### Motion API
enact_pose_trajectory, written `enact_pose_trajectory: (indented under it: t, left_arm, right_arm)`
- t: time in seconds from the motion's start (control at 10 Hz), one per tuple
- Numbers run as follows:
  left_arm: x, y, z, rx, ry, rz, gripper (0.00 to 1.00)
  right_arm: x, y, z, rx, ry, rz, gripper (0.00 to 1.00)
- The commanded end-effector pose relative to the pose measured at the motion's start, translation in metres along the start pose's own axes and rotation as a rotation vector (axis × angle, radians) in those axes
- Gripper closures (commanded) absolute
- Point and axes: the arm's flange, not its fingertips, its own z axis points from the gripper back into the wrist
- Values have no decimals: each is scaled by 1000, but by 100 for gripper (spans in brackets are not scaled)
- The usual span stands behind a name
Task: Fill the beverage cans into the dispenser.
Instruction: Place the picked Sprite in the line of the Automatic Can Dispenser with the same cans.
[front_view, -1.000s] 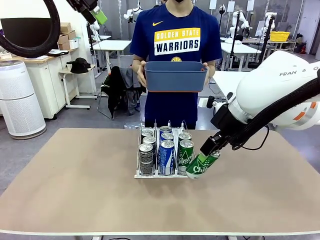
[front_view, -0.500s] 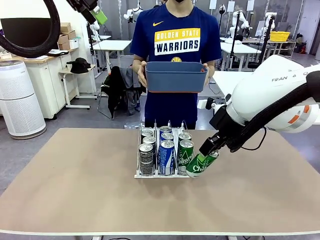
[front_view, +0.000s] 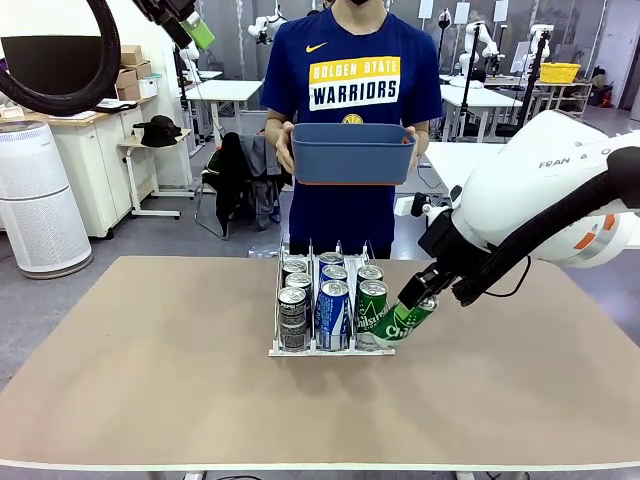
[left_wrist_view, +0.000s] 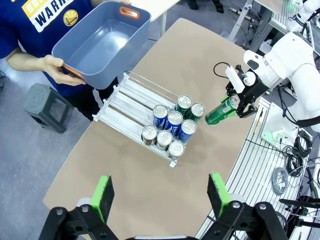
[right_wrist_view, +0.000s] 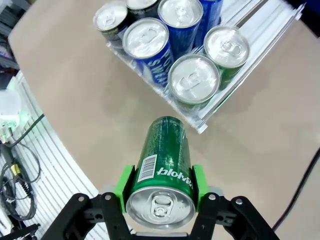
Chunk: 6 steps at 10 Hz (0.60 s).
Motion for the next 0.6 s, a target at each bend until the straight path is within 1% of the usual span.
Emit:
enact_pose_trajectory:
  t: [0.0,0.2,0.3,0.4,0.5]
  left_arm:
    - [-4,1,-1,-7,-20,-8,0]
    - [-4,1,-1,-7,-20,-8,0]
    - [-4,1,-1,-7,-20,-8,0]
    - [-4,1,-1,-7,-20,-8,0]
    - [-4,1,-1,-7,-20,-8,0]
  right_arm:
    - [4,-3,-17,-45,-63,41,42]
    - [5,-8,-18,-34,-82,58,42]
    - [11,-12,-25,-46,-106,52,42]
    - [14,-13,-29,-33,-121,53,42]
    - [16,-15,-27,-21,-120,59,42]
